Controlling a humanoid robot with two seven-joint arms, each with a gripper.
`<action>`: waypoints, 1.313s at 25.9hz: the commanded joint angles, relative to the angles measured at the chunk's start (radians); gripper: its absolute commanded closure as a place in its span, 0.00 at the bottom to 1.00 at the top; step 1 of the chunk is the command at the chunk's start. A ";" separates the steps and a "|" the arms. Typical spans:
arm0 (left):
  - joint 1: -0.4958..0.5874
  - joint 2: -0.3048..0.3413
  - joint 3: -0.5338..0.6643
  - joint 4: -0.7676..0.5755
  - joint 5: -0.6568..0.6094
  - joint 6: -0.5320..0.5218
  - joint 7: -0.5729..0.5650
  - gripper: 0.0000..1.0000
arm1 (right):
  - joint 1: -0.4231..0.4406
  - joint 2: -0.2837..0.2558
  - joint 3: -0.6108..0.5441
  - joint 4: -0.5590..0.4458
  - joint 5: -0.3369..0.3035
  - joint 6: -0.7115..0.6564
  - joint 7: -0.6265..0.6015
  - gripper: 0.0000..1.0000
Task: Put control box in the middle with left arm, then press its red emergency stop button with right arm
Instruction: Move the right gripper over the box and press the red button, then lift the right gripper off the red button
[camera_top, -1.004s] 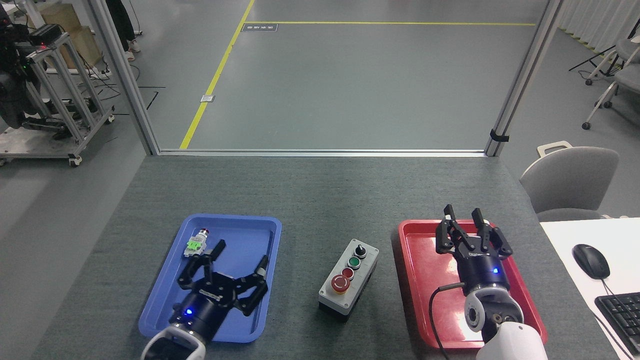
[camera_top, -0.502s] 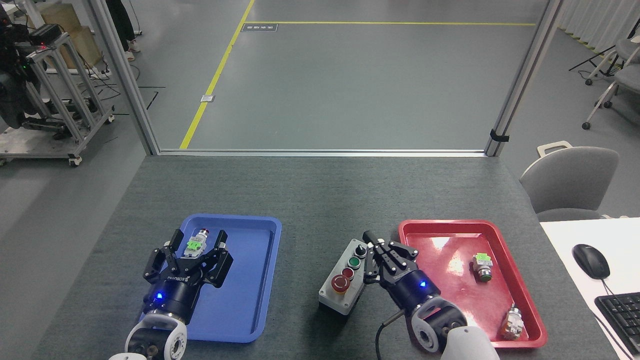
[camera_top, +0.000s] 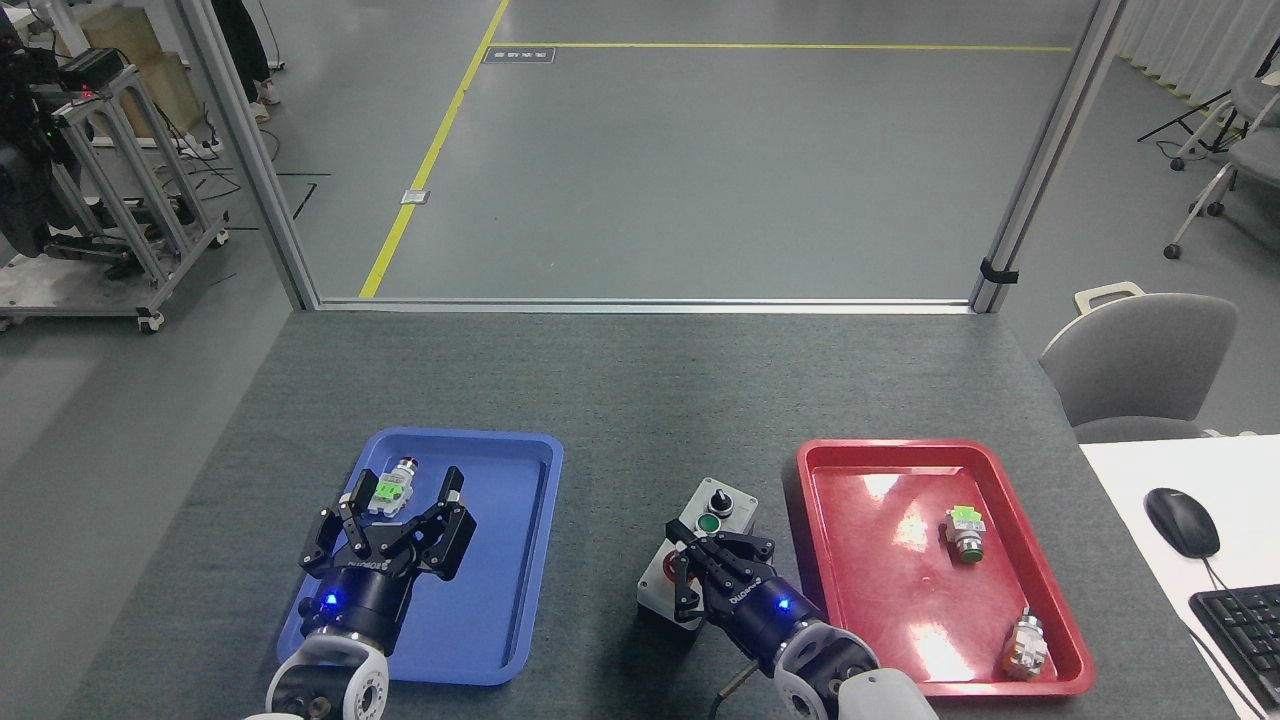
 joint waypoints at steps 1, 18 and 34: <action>0.000 0.000 0.000 0.000 0.000 -0.001 0.001 0.01 | -0.023 0.022 0.002 0.047 0.017 0.000 -0.003 1.00; -0.003 -0.001 -0.004 0.007 0.000 -0.012 -0.007 0.01 | -0.034 0.034 0.022 0.163 0.033 0.023 -0.003 1.00; 0.107 -0.001 -0.012 0.013 -0.009 -0.012 0.007 0.01 | -0.051 0.032 -0.188 -0.069 -0.137 0.090 -0.007 0.00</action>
